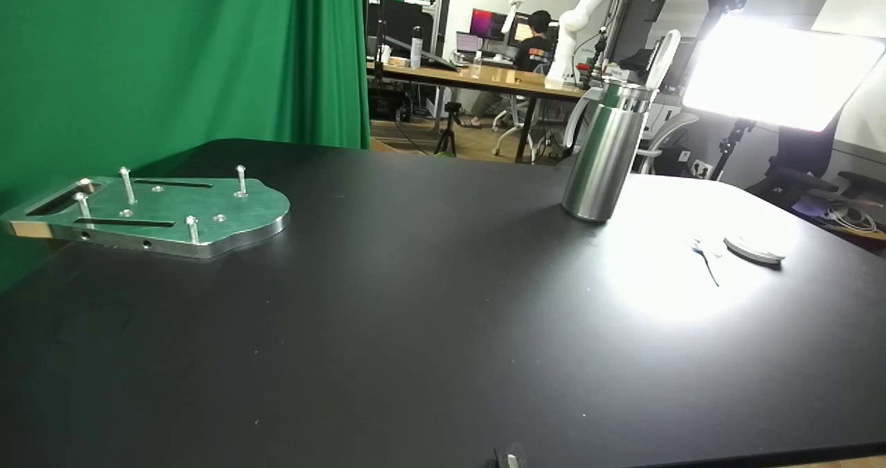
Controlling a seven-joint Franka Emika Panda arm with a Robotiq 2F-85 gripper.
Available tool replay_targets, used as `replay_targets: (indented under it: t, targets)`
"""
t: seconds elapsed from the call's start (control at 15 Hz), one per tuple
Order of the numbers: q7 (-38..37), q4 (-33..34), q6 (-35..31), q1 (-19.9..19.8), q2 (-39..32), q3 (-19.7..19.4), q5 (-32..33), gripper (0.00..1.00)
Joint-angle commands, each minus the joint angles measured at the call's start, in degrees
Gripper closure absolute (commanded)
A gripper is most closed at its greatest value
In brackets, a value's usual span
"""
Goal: Use the brush to scrub inside the jar
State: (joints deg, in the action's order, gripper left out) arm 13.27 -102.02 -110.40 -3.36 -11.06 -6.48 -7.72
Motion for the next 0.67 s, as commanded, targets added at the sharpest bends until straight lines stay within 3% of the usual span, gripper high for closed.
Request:
replay_targets:
  t: [0.0, 0.27, 0.33, 0.4, 0.6]
  targets:
    - [-0.54, -0.33, -0.78, -0.96, -0.29, 1.19, 1.5, 0.0]
    - [-0.41, -2.01, -3.91, -1.4, -0.94, 1.06, 2.5, 0.0]
    - [-0.33, -2.39, -4.97, -1.56, -1.02, 1.08, 2.51, 0.25]
    - [-0.45, -2.62, -5.6, -1.64, -1.11, 1.08, 2.8, 0.26]
    - [-0.55, -2.83, -5.97, -1.92, -1.46, 1.29, 2.37, 0.47]
